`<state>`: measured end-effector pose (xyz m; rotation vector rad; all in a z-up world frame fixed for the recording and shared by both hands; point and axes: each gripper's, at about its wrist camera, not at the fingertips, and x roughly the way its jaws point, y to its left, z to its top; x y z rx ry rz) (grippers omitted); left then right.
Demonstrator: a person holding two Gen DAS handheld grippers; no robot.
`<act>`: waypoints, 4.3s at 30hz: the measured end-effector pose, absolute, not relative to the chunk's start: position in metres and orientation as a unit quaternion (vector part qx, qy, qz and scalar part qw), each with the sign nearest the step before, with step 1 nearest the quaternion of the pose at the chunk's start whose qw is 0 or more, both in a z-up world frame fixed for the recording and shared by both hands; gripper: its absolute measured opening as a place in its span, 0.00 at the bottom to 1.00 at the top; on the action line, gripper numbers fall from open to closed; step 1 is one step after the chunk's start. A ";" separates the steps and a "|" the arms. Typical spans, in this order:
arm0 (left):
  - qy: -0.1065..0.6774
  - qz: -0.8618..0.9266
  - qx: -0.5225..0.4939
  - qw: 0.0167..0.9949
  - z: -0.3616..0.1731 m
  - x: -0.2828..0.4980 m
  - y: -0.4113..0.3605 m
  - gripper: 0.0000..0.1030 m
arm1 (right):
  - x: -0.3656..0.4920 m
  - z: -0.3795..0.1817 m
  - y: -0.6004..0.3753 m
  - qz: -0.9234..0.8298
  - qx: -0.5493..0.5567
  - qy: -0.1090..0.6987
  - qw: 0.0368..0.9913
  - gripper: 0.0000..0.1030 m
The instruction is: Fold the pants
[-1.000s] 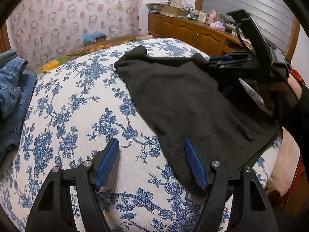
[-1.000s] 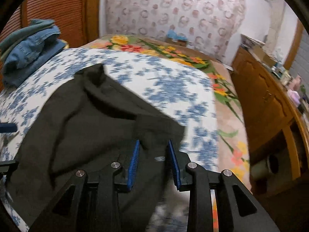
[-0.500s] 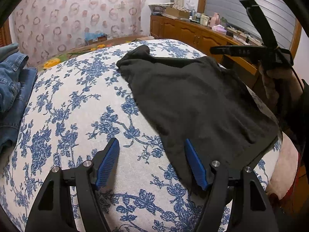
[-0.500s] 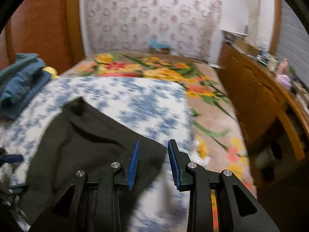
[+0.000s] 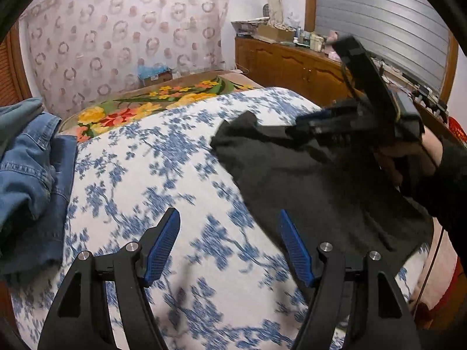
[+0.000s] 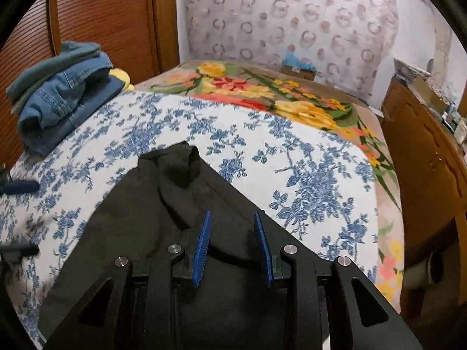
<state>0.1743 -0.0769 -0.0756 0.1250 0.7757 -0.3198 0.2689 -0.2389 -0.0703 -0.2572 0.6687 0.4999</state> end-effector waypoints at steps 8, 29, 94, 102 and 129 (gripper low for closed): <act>0.392 -0.150 0.061 0.906 -0.080 0.214 -0.077 0.69 | 0.271 -0.077 -0.238 0.270 -0.148 0.334 0.891 0.28; 0.425 -0.165 0.070 0.887 -0.096 0.316 -0.117 0.69 | 0.292 -0.068 -0.260 0.243 -0.104 0.308 0.914 0.20; 0.429 -0.166 0.037 0.887 -0.093 0.298 -0.087 0.28 | 0.256 -0.060 -0.321 0.195 -0.046 0.312 0.929 0.06; 0.410 -0.169 0.045 0.895 -0.086 0.263 -0.090 0.80 | 0.224 -0.050 -0.315 0.180 -0.053 0.296 0.937 0.11; 0.404 -0.181 0.063 0.894 -0.091 0.139 -0.105 0.80 | 0.113 -0.077 -0.309 0.193 -0.040 0.316 0.928 0.40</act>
